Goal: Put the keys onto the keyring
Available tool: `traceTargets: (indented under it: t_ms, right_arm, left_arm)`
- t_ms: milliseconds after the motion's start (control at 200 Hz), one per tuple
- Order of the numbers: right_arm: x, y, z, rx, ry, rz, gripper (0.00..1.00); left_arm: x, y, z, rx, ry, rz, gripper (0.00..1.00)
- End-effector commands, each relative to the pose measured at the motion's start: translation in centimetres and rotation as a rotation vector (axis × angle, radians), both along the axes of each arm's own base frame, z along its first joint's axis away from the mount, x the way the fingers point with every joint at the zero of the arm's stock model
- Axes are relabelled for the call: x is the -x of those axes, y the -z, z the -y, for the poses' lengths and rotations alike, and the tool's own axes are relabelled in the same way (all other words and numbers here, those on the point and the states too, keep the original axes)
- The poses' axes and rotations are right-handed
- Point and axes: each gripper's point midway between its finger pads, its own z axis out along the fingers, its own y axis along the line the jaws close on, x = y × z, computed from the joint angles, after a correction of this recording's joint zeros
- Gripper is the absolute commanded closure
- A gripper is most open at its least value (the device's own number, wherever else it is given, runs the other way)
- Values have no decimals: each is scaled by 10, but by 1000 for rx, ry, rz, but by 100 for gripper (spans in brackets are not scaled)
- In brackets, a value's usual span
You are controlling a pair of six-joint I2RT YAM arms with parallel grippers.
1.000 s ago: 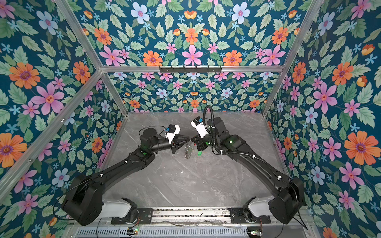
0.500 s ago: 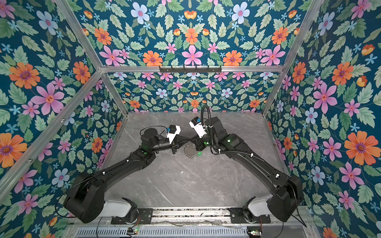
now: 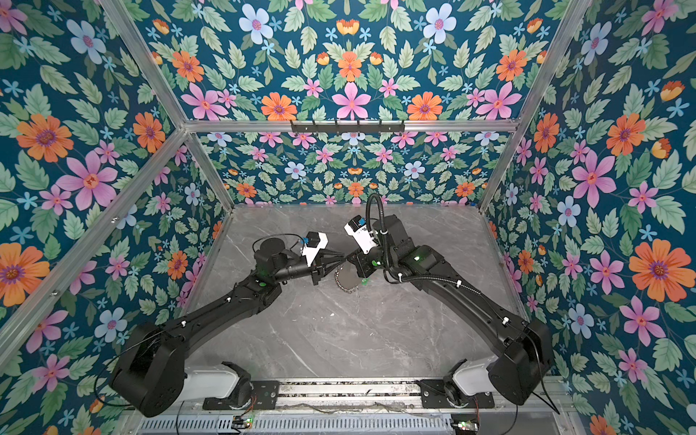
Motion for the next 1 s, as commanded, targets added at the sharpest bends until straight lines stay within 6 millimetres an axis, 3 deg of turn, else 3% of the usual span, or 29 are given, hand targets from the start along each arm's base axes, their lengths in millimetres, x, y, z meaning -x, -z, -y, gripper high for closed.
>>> traceTargets:
  t_ms: [0,225,555,805,995]
  right_arm:
    - [3,-12,-9,-50,-60,46,100]
    - [2,-10,-25,-86,-140,64,100]
    - [28,-18,-53,-192,-419,81,100]
    - [26,-10,-57,-166,-477,32,100]
    - [32,-18,-58,-194,-506,24,100]
  left_arm:
    - [-6,-12,-8,38,-30,13,81]
    - [-11,-10,-44,7,-138,1,83]
    - [21,1,-47,-29,-48,-1,82]
    - [27,1,-47,-61,-26,7,82]
    - [25,3,-45,-57,-13,-8,83]
